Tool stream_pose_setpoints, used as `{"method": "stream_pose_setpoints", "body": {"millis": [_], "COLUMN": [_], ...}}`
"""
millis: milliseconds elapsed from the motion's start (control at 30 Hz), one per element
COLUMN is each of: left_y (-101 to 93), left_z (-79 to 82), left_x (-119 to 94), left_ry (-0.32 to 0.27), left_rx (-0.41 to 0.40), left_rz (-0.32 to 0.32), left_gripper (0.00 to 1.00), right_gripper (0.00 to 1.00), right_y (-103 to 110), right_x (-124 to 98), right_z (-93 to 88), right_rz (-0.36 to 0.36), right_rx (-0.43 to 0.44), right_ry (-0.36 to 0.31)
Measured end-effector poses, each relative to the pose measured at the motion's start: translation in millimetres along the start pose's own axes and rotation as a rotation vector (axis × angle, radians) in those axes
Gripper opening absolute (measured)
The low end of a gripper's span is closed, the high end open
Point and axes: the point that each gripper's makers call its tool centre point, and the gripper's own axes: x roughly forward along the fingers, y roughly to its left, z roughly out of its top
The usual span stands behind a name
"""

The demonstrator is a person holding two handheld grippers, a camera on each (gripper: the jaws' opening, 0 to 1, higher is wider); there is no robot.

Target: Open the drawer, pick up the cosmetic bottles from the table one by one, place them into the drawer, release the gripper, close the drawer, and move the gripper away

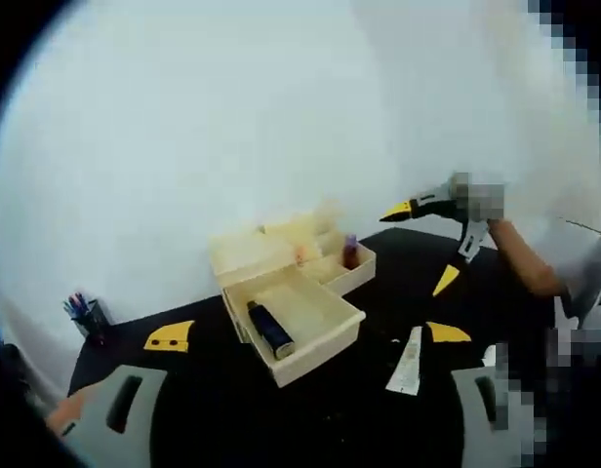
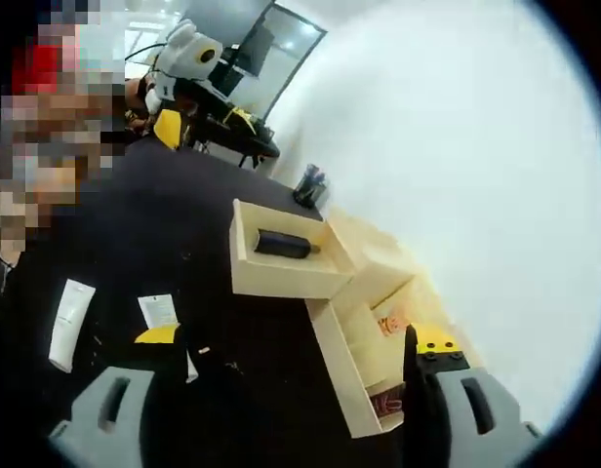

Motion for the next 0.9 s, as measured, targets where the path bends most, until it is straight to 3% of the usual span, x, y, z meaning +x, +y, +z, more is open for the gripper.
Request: {"method": "stream_pose_setpoints", "body": {"millis": [233, 400, 600, 800, 900], "left_y": [-7.4, -0.5, 5.9, 20.6, 20.1], "left_z": [-25.4, -45.4, -59.0, -76.5, -85.6], "left_x": [2, 6, 12, 20, 23], "left_ry": [-0.058, -0.061, -0.119, -0.124, -0.119], "left_rx": [-0.007, -0.036, -0.089, -0.086, -0.095], "left_rz": [-0.064, -0.057, -0.050, -0.048, -0.056], "left_gripper": [0.96, 0.96, 0.96, 0.96, 0.96], "right_gripper": [0.87, 0.87, 0.87, 0.87, 0.89], "right_y": [3, 7, 15, 22, 24], "right_x": [0, -1, -1, -2, 1], "right_z": [2.7, 6.6, 9.1, 22.0, 12.9], "right_rz": [0.002, -0.002, 0.013, 0.031, 0.035], "right_rx": [-0.002, -0.005, 0.001, 0.014, 0.039], "right_ry": [0.001, -0.007, -0.013, -0.049, -0.004]}}
